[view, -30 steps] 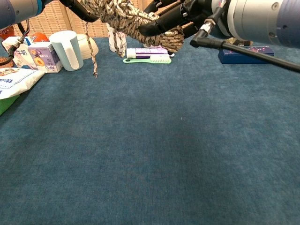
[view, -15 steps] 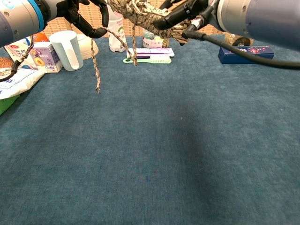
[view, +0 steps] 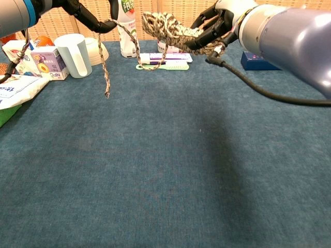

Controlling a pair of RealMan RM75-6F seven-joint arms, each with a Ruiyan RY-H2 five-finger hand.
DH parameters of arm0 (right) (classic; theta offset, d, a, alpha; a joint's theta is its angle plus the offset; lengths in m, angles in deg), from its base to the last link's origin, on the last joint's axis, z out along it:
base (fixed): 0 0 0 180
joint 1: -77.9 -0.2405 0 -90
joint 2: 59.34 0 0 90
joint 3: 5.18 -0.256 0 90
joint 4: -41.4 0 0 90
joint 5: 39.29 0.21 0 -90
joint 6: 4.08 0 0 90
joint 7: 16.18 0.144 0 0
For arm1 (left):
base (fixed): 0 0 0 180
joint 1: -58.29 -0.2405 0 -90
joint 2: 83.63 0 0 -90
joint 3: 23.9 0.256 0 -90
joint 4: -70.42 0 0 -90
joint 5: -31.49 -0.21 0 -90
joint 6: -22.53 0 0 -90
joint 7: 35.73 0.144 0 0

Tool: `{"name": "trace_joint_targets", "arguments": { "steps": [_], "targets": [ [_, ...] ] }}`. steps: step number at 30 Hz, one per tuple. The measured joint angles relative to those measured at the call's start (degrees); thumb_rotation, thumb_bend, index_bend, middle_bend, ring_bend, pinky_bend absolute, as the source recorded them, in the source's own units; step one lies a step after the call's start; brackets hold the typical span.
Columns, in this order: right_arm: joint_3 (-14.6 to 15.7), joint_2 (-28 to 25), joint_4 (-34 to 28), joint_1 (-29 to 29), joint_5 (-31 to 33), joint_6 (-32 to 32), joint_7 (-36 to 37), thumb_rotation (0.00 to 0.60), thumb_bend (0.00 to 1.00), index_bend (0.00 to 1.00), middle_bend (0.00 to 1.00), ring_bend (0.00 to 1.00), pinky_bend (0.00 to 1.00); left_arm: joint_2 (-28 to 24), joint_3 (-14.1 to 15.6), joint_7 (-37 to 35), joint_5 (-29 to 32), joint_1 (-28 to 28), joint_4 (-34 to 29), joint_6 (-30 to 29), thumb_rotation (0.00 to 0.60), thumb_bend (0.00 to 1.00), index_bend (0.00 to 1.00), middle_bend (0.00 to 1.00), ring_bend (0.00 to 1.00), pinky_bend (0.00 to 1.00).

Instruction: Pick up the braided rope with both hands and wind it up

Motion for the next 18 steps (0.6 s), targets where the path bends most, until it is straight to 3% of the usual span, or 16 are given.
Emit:
{"name": "trace_joint_targets", "arguments": {
  "steps": [9,18],
  "targets": [
    [0.8,3.8,8.7,-0.8,0.1,-0.9,-2.5,0.6,0.6,0.68,0.54,0.4,0.58,-1.4,-0.8,1.1,-0.2,-0.2,-4.8,0.2,0.6,0.4,0.61,0.0,0.0,0.0],
    [5.2,4.9,9.0,0.3,-2.4,-3.0,-5.4,0.6,0.6,0.68,0.54,0.4,0.58,-1.1,-3.6,4.1,1.8,2.1,-5.9,-0.4,0.6,0.39,0.61,0.0,0.0,0.0]
  ]
}}
